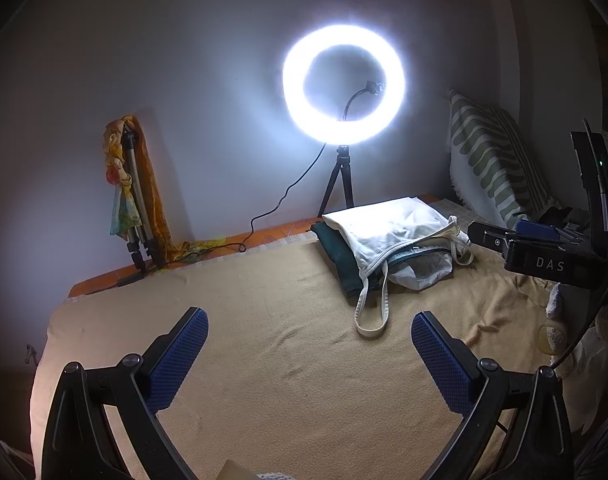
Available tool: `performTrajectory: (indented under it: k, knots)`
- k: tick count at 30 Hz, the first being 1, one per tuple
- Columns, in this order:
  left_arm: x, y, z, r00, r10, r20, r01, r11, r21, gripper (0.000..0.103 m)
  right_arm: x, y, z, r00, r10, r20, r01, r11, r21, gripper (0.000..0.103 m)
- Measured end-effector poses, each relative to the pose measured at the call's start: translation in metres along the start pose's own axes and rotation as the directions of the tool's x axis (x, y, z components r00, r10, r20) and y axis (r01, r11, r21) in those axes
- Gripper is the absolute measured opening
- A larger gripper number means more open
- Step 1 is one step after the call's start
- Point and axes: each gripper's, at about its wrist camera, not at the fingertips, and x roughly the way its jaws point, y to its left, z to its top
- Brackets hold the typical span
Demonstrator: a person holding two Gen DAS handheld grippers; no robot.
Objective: Fold small clothes
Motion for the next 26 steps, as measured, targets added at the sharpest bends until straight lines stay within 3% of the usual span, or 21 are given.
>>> performTrajectory:
  k: [26]
  knots:
    - [-0.0047,0.0077,-0.0025,1.0,0.008,0.025,-0.008,1.0,-0.009,0.103,-0.0001,0.0071,-0.0025,1.0,0.004,-0.004,-0.004,1.0,-0.009,0.103]
